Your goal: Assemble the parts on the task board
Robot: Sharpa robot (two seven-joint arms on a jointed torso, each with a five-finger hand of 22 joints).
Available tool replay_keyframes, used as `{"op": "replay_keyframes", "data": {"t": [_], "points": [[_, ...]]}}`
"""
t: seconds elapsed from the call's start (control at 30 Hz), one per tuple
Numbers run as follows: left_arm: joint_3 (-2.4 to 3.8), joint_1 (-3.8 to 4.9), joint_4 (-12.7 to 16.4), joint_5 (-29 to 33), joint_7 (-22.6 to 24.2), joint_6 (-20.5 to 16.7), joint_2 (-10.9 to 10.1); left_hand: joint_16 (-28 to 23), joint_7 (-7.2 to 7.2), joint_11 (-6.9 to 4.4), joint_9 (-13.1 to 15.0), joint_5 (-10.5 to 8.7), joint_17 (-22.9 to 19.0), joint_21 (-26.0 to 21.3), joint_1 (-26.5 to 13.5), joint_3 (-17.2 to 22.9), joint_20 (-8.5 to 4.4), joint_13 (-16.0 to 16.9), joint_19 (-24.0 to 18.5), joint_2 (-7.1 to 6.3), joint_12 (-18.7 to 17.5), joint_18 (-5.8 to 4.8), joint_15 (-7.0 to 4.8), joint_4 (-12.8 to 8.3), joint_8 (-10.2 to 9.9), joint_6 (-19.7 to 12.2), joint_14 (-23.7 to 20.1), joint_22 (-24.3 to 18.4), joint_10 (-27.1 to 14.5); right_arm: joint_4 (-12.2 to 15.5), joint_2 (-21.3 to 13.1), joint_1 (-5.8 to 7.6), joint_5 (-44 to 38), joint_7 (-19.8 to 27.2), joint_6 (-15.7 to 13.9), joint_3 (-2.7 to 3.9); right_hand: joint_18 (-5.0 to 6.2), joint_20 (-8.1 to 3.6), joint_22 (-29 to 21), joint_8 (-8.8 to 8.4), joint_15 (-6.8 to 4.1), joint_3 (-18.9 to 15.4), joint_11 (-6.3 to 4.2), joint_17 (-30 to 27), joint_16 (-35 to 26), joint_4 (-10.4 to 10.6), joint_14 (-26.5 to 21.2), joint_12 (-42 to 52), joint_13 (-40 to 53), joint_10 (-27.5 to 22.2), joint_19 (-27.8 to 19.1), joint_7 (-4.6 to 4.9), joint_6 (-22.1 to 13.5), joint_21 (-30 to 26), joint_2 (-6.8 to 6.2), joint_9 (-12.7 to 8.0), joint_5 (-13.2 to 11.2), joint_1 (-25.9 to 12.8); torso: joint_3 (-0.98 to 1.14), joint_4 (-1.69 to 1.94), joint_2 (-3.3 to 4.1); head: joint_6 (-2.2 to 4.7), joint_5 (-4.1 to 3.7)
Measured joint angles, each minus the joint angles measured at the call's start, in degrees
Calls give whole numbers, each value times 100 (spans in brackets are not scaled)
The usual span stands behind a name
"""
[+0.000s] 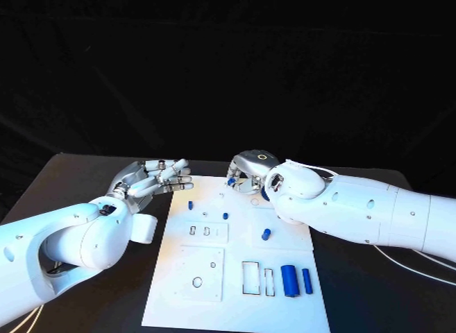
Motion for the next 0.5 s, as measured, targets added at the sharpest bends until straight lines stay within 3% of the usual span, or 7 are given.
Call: {"op": "replay_keyframes", "data": {"t": [0.5], "points": [[0,25,0,0,0,19,-20,0,0,0,0,0,4,0,-24,0,0,1,0,-24,0,-1,0,0,0,0,0,-6,0,-311,272,-41,20,21,-86,1,0,0,-20,-16,0,18,0,-1,-1,18,0,0,0,0,0,0,0,0,-32,0,-29,-32,-11,15,8,-19,0]]}}
